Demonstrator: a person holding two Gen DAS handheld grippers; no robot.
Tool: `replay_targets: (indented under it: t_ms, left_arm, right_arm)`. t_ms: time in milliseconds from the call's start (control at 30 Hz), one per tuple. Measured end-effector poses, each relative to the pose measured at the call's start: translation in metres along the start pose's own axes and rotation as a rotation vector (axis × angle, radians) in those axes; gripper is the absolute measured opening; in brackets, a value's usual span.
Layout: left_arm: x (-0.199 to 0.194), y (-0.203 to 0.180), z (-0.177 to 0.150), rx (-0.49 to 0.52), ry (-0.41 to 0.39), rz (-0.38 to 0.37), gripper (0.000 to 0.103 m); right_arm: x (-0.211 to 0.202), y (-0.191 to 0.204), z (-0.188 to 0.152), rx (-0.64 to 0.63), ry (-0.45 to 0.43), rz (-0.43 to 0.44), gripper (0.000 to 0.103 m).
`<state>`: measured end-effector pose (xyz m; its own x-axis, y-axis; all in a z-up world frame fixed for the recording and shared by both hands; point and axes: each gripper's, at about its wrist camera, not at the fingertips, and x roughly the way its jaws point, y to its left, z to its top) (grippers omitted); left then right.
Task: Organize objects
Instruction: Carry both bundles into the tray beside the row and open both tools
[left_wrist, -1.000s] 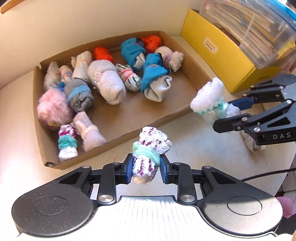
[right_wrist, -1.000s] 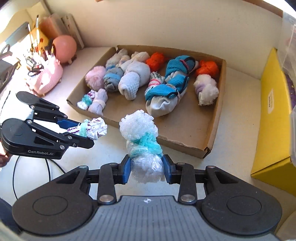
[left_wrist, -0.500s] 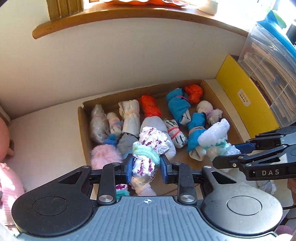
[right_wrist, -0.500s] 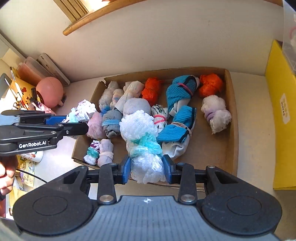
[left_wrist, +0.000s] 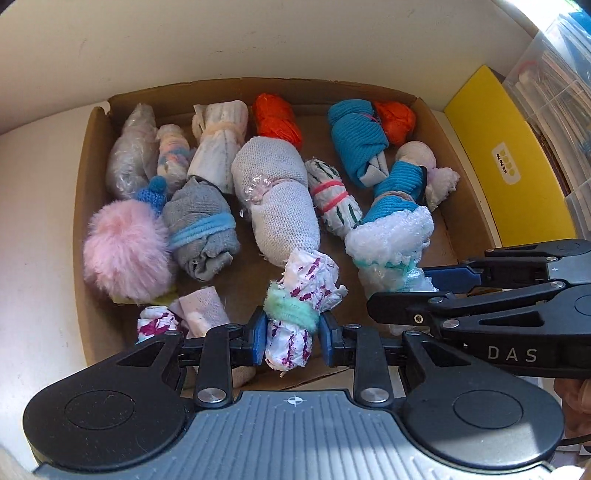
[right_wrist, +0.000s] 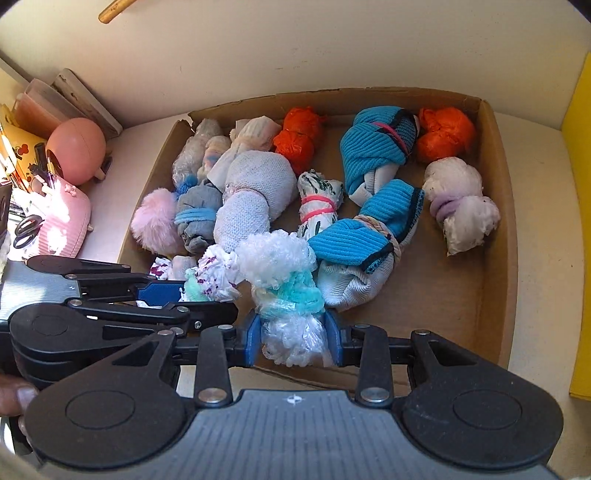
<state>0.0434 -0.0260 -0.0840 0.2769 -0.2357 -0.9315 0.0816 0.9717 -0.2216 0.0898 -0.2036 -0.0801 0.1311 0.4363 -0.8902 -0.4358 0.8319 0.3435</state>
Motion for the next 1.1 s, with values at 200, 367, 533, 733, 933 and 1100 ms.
replay_targets:
  t_ms: [200,367,533,733,933,1100]
  left_arm:
    - [0.012,0.005,0.005,-0.021,-0.015,0.029,0.035]
    - [0.011,0.014,-0.009,-0.064,-0.004,0.002,0.034]
    - [0.0,0.019,-0.016,-0.081,0.003,0.004,0.037]
    - [-0.005,0.024,-0.02,-0.1,-0.007,-0.011,0.044]
    - [-0.005,0.022,-0.021,-0.103,-0.013,-0.008,0.044]
    - [-0.007,0.022,-0.02,-0.089,-0.016,-0.001,0.043]
  right_arm:
    - [0.008,-0.004,0.011,-0.017,0.004,-0.016,0.033]
    - [0.016,0.009,0.008,-0.073,0.049,0.002,0.033]
    - [0.026,0.012,0.005,-0.093,0.083,0.012,0.036]
    - [0.022,0.011,0.002,-0.089,0.068,0.002,0.043]
    - [0.015,0.014,-0.003,-0.1,0.043,0.013,0.039]
    - [0.017,0.015,-0.004,-0.103,0.044,0.04,0.037]
